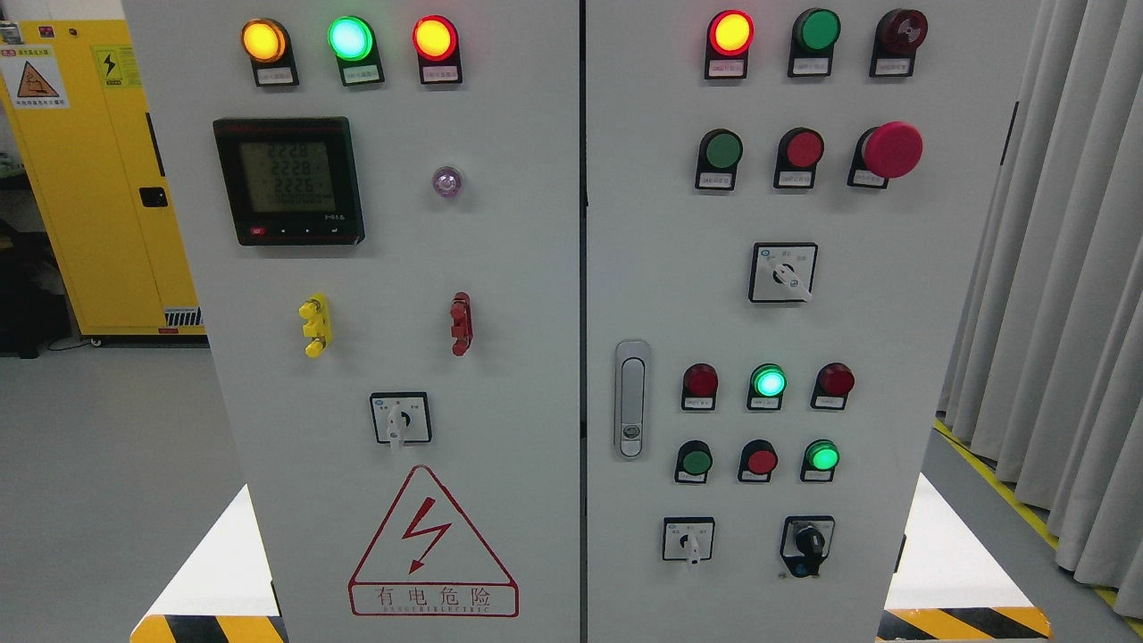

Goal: Turn on light switch 1

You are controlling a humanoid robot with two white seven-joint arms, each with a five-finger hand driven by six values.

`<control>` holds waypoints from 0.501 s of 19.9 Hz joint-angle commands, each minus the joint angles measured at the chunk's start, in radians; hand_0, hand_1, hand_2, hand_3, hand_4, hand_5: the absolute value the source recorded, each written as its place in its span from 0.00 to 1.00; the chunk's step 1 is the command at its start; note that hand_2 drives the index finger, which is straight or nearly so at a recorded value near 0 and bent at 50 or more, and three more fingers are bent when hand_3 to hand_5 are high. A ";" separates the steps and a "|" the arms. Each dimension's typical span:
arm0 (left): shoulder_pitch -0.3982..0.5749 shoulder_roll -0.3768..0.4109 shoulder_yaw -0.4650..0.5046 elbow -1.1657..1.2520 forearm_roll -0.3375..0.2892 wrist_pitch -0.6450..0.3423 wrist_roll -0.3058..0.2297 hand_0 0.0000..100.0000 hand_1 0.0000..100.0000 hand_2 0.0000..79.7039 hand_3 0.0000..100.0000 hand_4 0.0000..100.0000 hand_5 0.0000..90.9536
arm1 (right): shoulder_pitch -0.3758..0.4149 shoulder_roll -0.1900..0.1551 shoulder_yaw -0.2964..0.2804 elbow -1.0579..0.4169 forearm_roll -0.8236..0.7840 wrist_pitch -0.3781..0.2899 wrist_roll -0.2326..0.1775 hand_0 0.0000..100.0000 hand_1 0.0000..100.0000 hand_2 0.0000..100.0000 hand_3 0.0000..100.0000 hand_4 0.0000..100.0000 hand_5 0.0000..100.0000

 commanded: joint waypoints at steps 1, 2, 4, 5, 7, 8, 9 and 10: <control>0.000 -0.002 -0.001 0.000 0.002 0.000 -0.001 0.24 0.13 0.00 0.00 0.00 0.00 | 0.000 0.000 0.000 0.000 0.000 0.000 0.001 0.00 0.50 0.04 0.00 0.00 0.00; 0.000 -0.002 -0.001 0.000 0.002 0.000 -0.001 0.24 0.13 0.00 0.00 0.00 0.00 | 0.000 0.000 0.000 0.000 0.000 0.000 0.001 0.00 0.50 0.04 0.00 0.00 0.00; 0.000 -0.002 -0.001 0.000 0.002 0.000 0.001 0.24 0.13 0.00 0.00 0.00 0.00 | 0.000 0.000 0.000 0.000 0.000 0.000 0.001 0.00 0.50 0.04 0.00 0.00 0.00; 0.000 -0.002 -0.001 0.000 0.002 0.000 0.001 0.24 0.13 0.00 0.00 0.00 0.00 | 0.000 0.000 0.000 0.000 0.000 0.000 0.001 0.00 0.50 0.04 0.00 0.00 0.00; 0.000 -0.001 0.004 -0.003 0.005 -0.004 0.002 0.24 0.13 0.00 0.00 0.00 0.00 | 0.000 0.000 0.000 0.000 0.000 0.000 0.001 0.00 0.50 0.04 0.00 0.00 0.00; 0.000 -0.001 0.005 -0.009 0.006 -0.006 0.004 0.24 0.13 0.00 0.00 0.00 0.00 | 0.000 0.000 0.000 0.000 0.000 0.000 0.001 0.00 0.50 0.04 0.00 0.00 0.00; 0.000 0.002 0.005 -0.015 0.006 -0.009 0.011 0.24 0.13 0.00 0.00 0.00 0.00 | 0.000 0.000 0.000 0.000 0.000 0.000 0.001 0.00 0.50 0.04 0.00 0.00 0.00; 0.000 0.002 0.010 -0.024 0.008 -0.011 0.025 0.24 0.13 0.00 0.00 0.00 0.00 | 0.000 0.000 0.000 0.000 0.000 0.000 0.001 0.00 0.50 0.04 0.00 0.00 0.00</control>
